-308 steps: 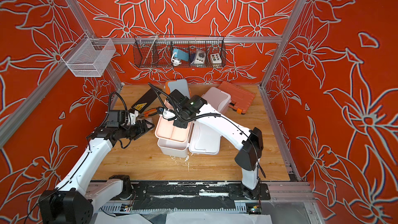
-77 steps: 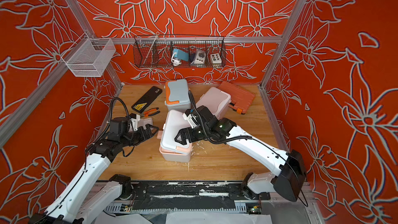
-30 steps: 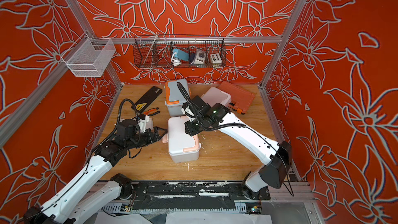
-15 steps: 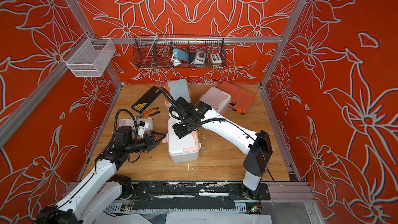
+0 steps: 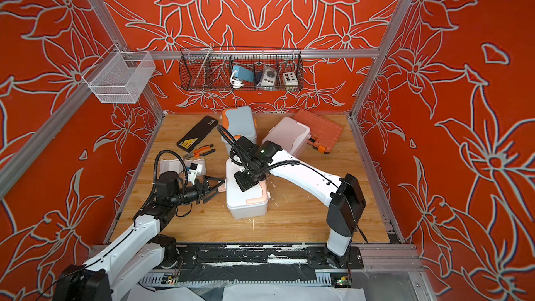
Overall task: Open first aid kits and take out gauze
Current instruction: Fasten the fastener of the first aid kit.
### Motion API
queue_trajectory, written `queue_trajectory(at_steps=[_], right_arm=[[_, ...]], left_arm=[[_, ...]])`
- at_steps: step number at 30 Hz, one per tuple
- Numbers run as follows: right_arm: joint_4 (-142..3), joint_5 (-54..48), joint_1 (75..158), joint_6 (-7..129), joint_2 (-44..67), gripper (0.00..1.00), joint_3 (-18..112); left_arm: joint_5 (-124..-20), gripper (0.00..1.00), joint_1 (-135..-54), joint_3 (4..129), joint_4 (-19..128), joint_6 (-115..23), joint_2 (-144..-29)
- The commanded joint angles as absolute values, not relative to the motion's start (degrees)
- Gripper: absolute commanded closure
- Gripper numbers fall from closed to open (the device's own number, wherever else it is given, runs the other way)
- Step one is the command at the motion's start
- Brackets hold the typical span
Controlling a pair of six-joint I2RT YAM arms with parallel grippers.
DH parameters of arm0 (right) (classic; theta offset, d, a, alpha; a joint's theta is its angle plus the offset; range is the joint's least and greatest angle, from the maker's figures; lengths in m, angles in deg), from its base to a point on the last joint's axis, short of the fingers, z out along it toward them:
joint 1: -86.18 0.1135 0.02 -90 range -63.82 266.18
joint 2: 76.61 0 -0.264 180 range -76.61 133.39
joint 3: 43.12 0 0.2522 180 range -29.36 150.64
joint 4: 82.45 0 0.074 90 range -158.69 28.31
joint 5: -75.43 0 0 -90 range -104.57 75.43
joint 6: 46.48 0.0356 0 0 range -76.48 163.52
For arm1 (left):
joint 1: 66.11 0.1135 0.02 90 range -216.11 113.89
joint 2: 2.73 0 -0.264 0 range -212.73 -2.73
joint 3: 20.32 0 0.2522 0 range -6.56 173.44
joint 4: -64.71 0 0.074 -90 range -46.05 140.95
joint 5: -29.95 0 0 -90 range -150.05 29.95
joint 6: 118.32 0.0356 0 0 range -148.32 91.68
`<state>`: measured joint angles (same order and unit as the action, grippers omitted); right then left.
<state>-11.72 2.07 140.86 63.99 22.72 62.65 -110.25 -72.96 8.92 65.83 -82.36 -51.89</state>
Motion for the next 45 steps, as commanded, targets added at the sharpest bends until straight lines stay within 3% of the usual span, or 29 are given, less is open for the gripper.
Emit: queue_trajectory(at_steps=[1, 22, 45], right_arm=[[-9.11, -0.13, 141.2, 64.35, 24.11, 0.96, 60.9], [-9.81, 0.61, 141.23, 64.53, 23.9, 0.98, 61.41], [-10.54, 0.55, 141.25, 64.44, 23.06, 0.99, 60.25]], left_arm=[[-112.38, 0.02, -72.88, 7.54, 74.17, -85.55, -53.0], [-112.41, 0.02, -78.76, 6.69, 88.54, -90.45, -62.23], [-112.65, 0.02, -75.98, 9.94, 78.8, -88.26, -55.03]])
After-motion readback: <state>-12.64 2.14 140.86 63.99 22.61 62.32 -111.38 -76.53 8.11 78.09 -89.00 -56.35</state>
